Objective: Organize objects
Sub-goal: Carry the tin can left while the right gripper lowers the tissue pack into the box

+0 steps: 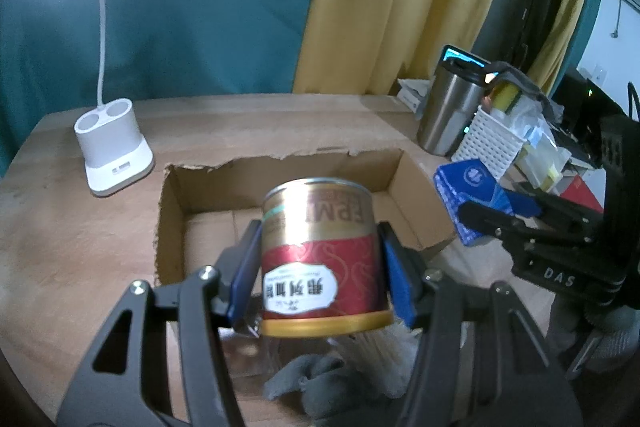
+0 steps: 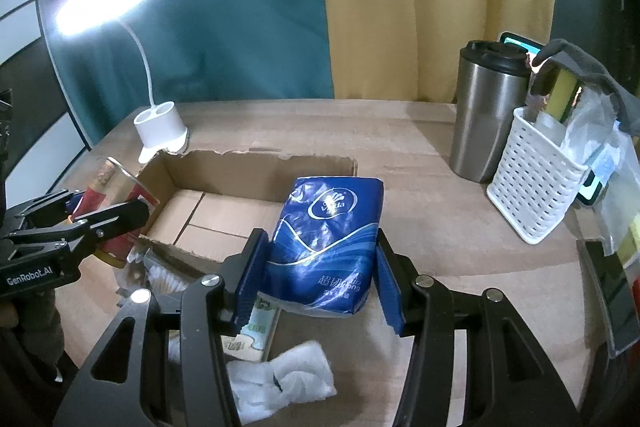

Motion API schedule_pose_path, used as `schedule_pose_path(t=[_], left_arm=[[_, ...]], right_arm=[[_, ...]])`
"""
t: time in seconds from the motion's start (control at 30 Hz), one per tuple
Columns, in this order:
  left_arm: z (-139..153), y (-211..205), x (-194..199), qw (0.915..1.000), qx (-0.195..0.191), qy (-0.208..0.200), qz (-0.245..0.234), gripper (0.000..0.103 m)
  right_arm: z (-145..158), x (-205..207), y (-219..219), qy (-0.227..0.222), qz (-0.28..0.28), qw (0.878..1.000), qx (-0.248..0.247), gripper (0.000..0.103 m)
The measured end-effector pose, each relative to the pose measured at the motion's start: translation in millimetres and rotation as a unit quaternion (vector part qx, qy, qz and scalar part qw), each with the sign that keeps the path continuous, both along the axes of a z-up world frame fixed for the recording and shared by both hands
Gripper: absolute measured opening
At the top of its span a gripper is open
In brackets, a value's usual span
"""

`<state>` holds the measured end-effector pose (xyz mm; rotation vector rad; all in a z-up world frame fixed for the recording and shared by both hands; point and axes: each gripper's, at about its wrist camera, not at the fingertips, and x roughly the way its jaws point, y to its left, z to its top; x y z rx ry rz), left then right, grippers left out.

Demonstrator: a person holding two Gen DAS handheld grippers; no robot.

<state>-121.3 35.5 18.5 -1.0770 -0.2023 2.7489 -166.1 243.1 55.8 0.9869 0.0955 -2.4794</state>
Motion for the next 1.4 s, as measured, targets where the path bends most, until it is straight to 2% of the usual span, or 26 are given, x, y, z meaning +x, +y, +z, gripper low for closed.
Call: schedule_pose_path(t=[1.1, 1.23, 1.27, 1.4], left_arm=[[-24, -1, -41, 0.9996, 0.016, -0.021, 0.007, 0.057], [-28, 2, -44, 0.9994, 0.017, -0.027, 0.008, 0.057], [-29, 2, -45, 0.9994, 0.017, -0.029, 0.009, 0.057], [-33, 5, -48, 0.9991, 0.017, -0.037, 0.013, 0.057]], right_arm=[[-35, -34, -39, -0.047, 0.023, 0.999, 0.016, 0.054], [-35, -34, -41, -0.047, 0.028, 0.998, 0.010, 0.061], [-35, -33, -40, -0.049, 0.032, 0.998, 0.007, 0.068], [-28, -29, -39, -0.040, 0.038, 0.998, 0.004, 0.069]])
